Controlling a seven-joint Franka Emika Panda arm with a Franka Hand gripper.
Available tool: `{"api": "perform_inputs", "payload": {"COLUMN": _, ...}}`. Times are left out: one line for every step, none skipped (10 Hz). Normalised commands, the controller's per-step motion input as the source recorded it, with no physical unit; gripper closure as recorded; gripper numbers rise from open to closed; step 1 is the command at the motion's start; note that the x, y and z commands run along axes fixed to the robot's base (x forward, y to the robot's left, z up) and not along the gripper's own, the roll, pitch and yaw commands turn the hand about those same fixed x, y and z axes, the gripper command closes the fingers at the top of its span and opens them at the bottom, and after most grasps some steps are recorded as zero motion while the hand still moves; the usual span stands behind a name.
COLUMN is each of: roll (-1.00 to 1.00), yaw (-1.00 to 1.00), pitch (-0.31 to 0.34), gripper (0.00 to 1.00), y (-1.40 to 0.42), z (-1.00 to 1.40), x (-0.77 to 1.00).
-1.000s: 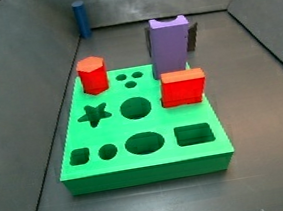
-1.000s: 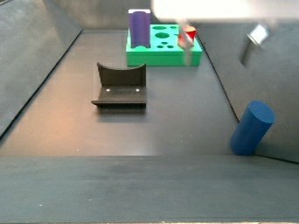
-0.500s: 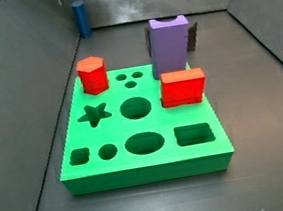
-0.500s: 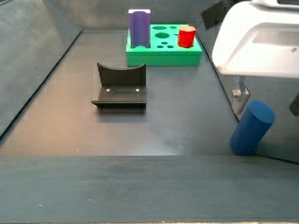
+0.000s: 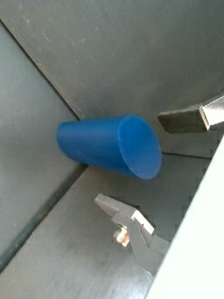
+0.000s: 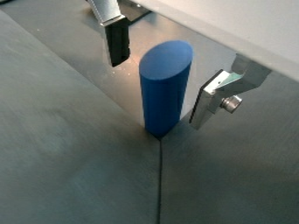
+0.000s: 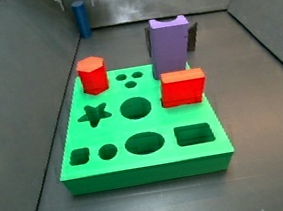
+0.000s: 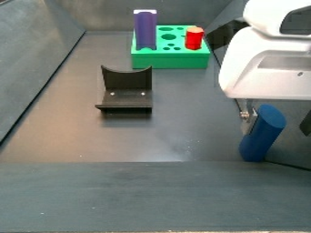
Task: Pick up the oval object. Move up. Move to above the board. Insert the oval object.
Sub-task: Pick up the oval object.
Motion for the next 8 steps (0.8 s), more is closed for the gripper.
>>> {"api": "perform_inputs", "payload": {"roll": 0.10, "yaw": -0.01, "pitch": -0.097, "gripper": 0.00, "y": -0.12, "z": -1.00, "x": -0.03}}
{"api": "perform_inputs", "payload": {"roll": 0.13, "yaw": -0.02, "pitch": -0.094, "gripper": 0.00, "y": -0.22, "z": -1.00, "x": 0.00}}
{"api": "perform_inputs", "payload": {"roll": 0.00, "yaw": -0.10, "pitch": -0.206, "gripper": 0.00, "y": 0.00, "z": -0.20, "x": -0.18}}
{"api": "perform_inputs", "payload": {"roll": -0.02, "yaw": 0.00, "pitch": 0.183, "gripper": 0.00, "y": 0.01, "z": 0.00, "x": 0.23}}
{"api": "perform_inputs", "payload": {"roll": 0.00, "yaw": 0.00, "pitch": 0.064, "gripper": 0.00, "y": 0.00, "z": 0.00, "x": 0.06}}
{"api": "perform_inputs", "payload": {"roll": 0.00, "yaw": 0.00, "pitch": 0.020, "gripper": 0.00, "y": 0.00, "z": 0.00, "x": 0.00}}
{"api": "perform_inputs", "payload": {"roll": 0.00, "yaw": 0.00, "pitch": 0.000, "gripper": 1.00, "y": 0.00, "z": 0.00, "x": 0.00}}
{"api": "perform_inputs", "payload": {"roll": 0.00, "yaw": 0.00, "pitch": 0.000, "gripper": 1.00, "y": 0.00, "z": 0.00, "x": 0.00}}
